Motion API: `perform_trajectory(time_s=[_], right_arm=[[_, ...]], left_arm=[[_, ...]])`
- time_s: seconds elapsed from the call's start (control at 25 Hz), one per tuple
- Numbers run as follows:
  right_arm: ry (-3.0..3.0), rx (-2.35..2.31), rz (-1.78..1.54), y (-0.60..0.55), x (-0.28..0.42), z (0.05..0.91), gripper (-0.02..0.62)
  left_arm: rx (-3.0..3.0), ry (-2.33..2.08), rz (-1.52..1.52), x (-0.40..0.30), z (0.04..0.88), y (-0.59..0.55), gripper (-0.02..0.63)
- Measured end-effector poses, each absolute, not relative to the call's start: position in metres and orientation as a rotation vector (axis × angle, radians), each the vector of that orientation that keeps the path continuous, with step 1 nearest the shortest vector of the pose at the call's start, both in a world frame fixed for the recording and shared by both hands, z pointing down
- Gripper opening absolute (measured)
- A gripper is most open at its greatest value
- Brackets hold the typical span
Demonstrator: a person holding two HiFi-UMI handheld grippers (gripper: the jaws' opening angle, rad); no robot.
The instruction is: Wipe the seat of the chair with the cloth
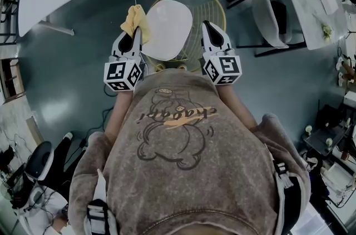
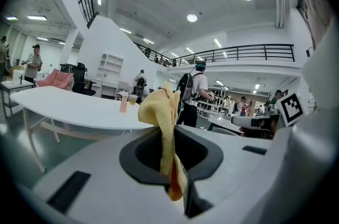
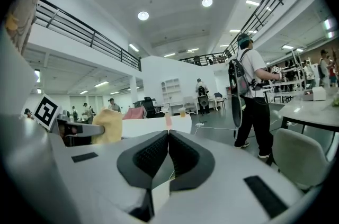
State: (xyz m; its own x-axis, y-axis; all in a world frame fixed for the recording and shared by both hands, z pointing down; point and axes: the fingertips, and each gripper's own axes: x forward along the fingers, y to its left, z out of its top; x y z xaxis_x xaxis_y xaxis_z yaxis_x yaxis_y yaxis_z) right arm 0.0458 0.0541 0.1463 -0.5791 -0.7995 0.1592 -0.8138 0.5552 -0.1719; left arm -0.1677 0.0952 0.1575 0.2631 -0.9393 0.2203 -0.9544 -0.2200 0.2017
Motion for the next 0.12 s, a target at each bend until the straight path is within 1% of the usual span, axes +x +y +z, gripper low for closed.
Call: perform_trajectory(time_s=[0.12], right_arm=[[-2.710,1.416,0.354,0.0531,0.0513,0.1469,0.028]], left_arm=[[2.235,-1.743,0.084,-0.1642,0.1603,0.0958,0.048]])
